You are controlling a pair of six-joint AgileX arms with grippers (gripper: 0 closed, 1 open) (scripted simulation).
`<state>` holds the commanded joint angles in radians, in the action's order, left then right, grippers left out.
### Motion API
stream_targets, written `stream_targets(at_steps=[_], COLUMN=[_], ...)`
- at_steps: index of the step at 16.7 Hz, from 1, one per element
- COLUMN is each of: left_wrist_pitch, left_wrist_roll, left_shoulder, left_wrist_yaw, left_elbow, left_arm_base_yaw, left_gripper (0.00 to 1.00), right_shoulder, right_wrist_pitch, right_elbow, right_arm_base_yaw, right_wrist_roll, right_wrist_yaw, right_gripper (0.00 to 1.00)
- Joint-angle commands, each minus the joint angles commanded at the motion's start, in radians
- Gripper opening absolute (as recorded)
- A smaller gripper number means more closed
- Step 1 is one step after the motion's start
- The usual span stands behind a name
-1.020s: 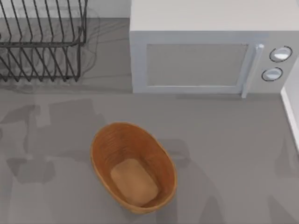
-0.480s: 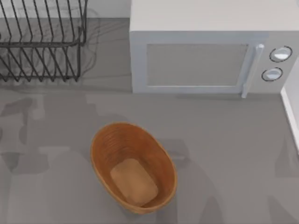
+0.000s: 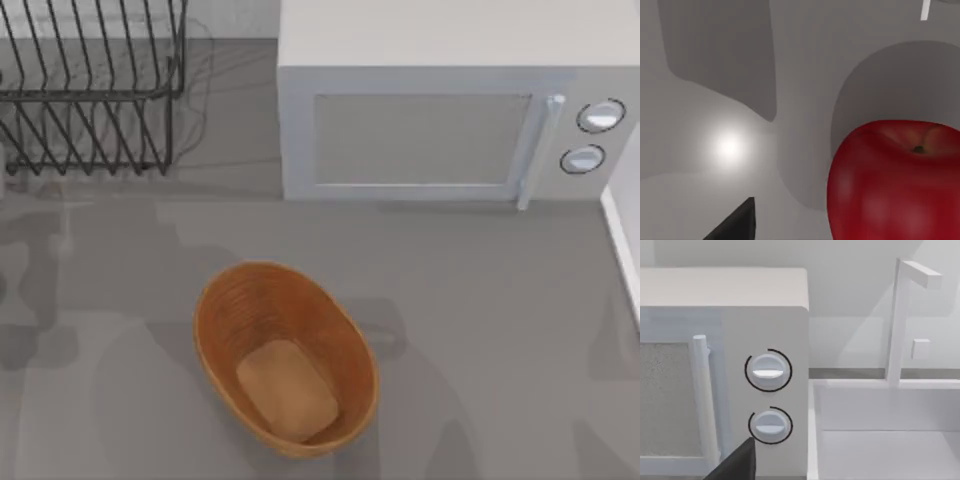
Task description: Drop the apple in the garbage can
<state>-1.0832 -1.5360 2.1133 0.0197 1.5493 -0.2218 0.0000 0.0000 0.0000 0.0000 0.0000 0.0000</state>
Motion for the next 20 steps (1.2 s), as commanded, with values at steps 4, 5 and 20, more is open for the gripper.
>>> stream_targets(at_steps=[4, 5, 20], left_wrist_pitch=[0.129, 0.137, 0.138], left_wrist_roll=[-0.006, -0.006, -0.006], left_shoulder=[0.038, 0.041, 0.042], left_wrist_yaw=[0.0, 0.0, 0.0], left_elbow=[-0.09, -0.097, -0.098], left_arm_base_yaw=[-0.005, -0.005, -0.005], left_gripper=[1.0, 1.0, 0.1], right_shoulder=[0.0, 0.0, 0.0], right_wrist_pitch=[0.0, 0.0, 0.0], right_elbow=[0.0, 0.0, 0.0], right_arm_base_yaw=[0.0, 0.0, 0.0], right_wrist_roll=[0.0, 0.0, 0.0], right_wrist_yaw=[0.0, 0.0, 0.0], right_gripper=[1.0, 1.0, 1.0])
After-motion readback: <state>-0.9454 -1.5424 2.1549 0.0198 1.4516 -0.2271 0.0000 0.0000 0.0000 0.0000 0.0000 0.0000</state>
